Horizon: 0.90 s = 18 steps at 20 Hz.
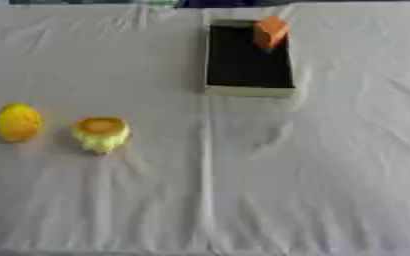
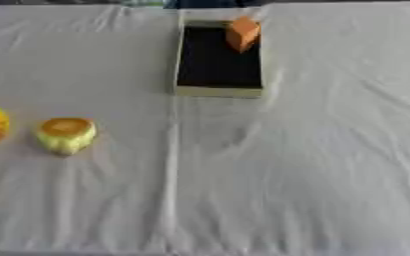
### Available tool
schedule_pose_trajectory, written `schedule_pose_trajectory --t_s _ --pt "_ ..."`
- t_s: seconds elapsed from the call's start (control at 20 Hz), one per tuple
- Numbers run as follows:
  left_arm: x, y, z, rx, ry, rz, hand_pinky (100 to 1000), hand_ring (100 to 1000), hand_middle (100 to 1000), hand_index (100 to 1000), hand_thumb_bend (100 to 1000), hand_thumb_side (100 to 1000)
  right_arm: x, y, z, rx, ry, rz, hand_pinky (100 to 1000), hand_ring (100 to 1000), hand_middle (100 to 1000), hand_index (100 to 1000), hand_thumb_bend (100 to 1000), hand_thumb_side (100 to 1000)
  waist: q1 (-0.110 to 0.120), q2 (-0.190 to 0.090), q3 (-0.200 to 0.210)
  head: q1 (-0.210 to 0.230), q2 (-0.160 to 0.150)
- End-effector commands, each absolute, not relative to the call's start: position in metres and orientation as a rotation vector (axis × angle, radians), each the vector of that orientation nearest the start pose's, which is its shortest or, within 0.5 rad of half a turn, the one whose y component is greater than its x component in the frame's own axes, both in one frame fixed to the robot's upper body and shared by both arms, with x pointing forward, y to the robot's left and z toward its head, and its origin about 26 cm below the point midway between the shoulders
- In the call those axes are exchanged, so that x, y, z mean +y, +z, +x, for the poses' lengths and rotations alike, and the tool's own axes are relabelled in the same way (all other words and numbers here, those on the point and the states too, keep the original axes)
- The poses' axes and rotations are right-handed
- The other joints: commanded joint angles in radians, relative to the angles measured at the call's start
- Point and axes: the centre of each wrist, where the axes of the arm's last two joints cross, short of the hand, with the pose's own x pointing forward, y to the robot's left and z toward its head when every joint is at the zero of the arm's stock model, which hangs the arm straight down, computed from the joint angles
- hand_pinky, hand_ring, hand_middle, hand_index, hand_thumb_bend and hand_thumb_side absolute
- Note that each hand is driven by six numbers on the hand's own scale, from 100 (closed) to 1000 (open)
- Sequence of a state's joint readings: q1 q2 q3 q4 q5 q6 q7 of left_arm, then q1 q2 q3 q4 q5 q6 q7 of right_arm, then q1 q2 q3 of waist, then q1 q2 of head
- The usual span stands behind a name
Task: Pick up objects on the table and place them in the box.
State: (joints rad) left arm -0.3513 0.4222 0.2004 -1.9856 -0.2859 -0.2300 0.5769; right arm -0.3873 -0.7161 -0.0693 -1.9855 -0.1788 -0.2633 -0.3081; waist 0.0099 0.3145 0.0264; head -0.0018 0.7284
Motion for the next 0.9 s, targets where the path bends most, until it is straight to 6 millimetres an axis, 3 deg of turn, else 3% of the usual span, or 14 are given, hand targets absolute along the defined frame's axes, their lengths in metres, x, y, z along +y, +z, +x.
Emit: schedule_pose_trajectory --t_s 0.05,0.6,0.75,0.9 --pt "0.320 0.249 0.295 3.204 -0.201 -1.161 814 773 753 890 141 366 -0.319 0.286 0.292 3.487 -0.384 0.504 949 843 701 832 100 535 0.000 -0.016 -0.001 0.003 -0.001" --pt "0.323 0.249 0.294 3.217 -0.134 -1.236 814 772 753 892 133 370 -0.320 0.286 0.292 3.490 -0.387 0.510 949 844 700 833 100 536 0.005 -0.017 -0.005 0.003 0.002" --pt "0.331 0.251 0.290 3.213 0.086 -1.373 816 771 754 898 148 341 -0.320 0.286 0.292 3.488 -0.395 0.514 949 844 700 833 100 536 0.012 -0.020 -0.006 0.001 0.004" --pt "0.341 0.256 0.285 3.168 0.416 -1.580 823 775 758 911 172 337 -0.321 0.286 0.292 3.487 -0.404 0.519 950 844 699 833 100 536 0.020 -0.021 -0.007 0.001 0.005"
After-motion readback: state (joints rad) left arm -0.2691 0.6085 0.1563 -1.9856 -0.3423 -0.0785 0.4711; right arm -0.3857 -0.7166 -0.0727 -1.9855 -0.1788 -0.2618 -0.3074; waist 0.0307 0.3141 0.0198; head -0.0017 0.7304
